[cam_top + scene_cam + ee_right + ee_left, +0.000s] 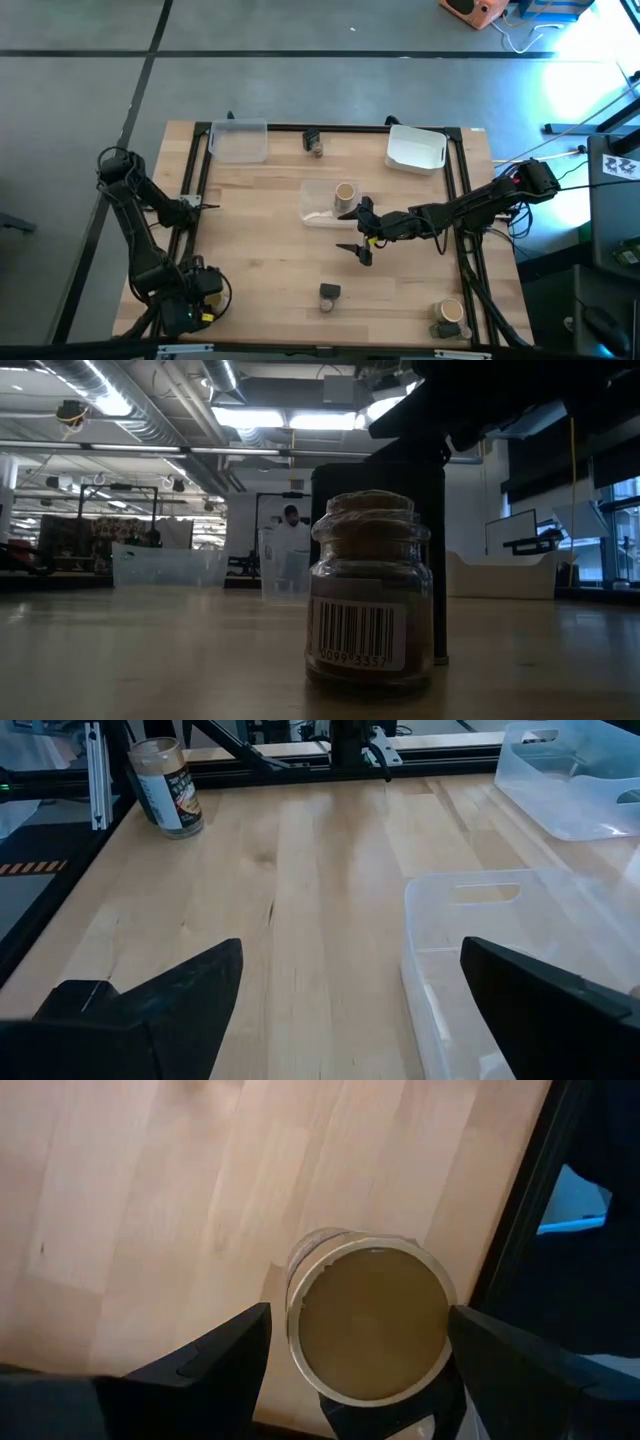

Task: Sort spices by type
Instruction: Put the gold seasoning bottle into the bottom transparent bin

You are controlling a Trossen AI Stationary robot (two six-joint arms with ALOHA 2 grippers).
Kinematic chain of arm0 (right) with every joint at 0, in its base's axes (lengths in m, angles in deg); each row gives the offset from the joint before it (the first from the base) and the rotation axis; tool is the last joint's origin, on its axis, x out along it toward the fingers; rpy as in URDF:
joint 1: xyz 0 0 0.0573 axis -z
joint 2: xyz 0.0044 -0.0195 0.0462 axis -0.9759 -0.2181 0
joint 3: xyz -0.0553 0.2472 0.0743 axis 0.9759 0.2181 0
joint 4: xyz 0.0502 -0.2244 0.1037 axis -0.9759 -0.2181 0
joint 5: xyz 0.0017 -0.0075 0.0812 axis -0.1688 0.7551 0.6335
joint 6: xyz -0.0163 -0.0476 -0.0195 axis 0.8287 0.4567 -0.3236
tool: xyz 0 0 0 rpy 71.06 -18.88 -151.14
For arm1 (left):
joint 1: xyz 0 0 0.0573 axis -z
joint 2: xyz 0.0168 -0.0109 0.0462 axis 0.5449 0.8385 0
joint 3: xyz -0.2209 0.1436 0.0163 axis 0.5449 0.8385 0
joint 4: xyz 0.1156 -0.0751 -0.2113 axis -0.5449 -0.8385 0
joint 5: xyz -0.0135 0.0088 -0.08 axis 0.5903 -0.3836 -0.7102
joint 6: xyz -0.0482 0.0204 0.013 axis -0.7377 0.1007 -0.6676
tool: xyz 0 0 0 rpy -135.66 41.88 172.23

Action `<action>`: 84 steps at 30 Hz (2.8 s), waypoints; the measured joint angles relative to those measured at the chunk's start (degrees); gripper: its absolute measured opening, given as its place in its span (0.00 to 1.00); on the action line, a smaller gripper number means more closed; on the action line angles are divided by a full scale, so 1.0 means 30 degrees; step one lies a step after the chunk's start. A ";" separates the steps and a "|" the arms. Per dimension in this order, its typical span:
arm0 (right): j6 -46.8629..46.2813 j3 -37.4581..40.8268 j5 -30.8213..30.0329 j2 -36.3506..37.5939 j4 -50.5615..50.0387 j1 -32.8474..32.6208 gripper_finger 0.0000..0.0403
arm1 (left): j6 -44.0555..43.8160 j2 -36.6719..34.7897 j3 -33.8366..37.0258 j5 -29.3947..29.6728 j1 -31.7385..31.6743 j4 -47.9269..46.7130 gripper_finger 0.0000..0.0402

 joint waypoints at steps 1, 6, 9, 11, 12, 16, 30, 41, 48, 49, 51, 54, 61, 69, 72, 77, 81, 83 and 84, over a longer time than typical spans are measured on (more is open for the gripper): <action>0.0041 0.0000 0.0000 0.0000 0.0000 -0.0001 0.93 | 0.0007 0.0036 0.0000 -0.0008 -0.0007 0.0070 0.72; 0.0198 0.0000 0.0000 0.0000 -0.0011 -0.0001 0.93 | 0.0007 0.0108 0.0000 0.0011 -0.0007 0.0124 0.72; 0.0198 0.0000 0.0000 0.0000 -0.0015 -0.0001 0.93 | 0.0007 0.0113 0.0000 0.0012 -0.0012 0.0116 0.72; 0.0198 0.0000 0.0000 0.0000 -0.0022 -0.0001 0.93 | 0.0007 0.0113 0.0000 0.0011 -0.0015 0.0119 0.72; 0.0198 0.0000 0.0000 0.0000 -0.0022 -0.0001 0.93 | 0.0007 0.0113 0.0000 0.0018 -0.0015 0.0109 0.72; 0.0198 0.0000 0.0000 0.0007 -0.0028 -0.0001 0.93 | 0.0007 0.0113 0.0000 0.0018 -0.0149 0.0091 0.72; 0.0211 0.0000 0.0000 0.0015 -0.0131 -0.0001 0.93 | 0.0588 0.0093 -0.0005 -0.0269 -0.0330 -0.0060 0.72; 0.0283 0.0000 -0.0022 0.0015 -0.0131 -0.0001 0.93 | 0.0648 0.0018 -0.0552 -0.0477 -0.0328 -0.0587 0.91; 0.0293 0.0000 -0.0036 0.0015 -0.0306 -0.0001 0.93 | 0.0896 0.0220 -0.0561 -0.0463 -0.0328 -0.0579 0.98; 0.0293 0.0000 -0.0036 0.0015 -0.0316 -0.0001 0.93 | 0.0903 0.0344 -0.0561 -0.0463 -0.0328 -0.0555 0.98; 0.0295 0.0000 -0.0036 0.0015 -0.0425 -0.0001 0.93 | 0.1028 0.0597 -0.0561 -0.0463 -0.0328 -0.0457 0.98; 0.0300 0.0000 -0.0051 0.0015 -0.0415 -0.0001 0.93 | 0.1100 0.1097 -0.0568 -0.0463 -0.0281 -0.0545 0.98; 0.0300 0.0000 -0.0058 0.0015 -0.0415 -0.0001 0.93 | 0.2227 0.1512 -0.0568 -0.0499 -0.0284 -0.0544 0.98; 0.0300 0.0000 -0.0066 0.0015 -0.0393 -0.0001 0.93 | 0.1310 0.1868 -0.0568 -0.0418 -0.0255 -0.0324 0.98; 0.0300 0.0000 -0.0066 0.0015 -0.0390 0.0002 0.93 | 0.1644 0.2222 -0.0568 -0.0404 -0.0229 -0.0331 0.98; 0.0300 0.0000 -0.0066 0.0015 -0.0379 -0.0001 0.93 | 0.1625 0.2884 -0.0564 -0.0495 -0.0403 -0.0330 0.98; 0.0305 0.0000 -0.0073 0.0015 -0.0374 -0.0001 0.93 | 0.0856 0.3107 -0.0561 -0.1185 -0.0680 -0.0521 0.97; 0.0319 0.0000 -0.0073 0.0015 -0.0378 -0.0001 0.93 | 0.0370 0.3088 -0.0561 -0.1492 -0.0927 -0.0672 0.95; 0.0323 0.0000 -0.0073 0.0015 -0.0379 -0.0001 0.93 | 0.0212 0.3085 -0.0561 -0.1640 -0.1077 -0.0604 0.93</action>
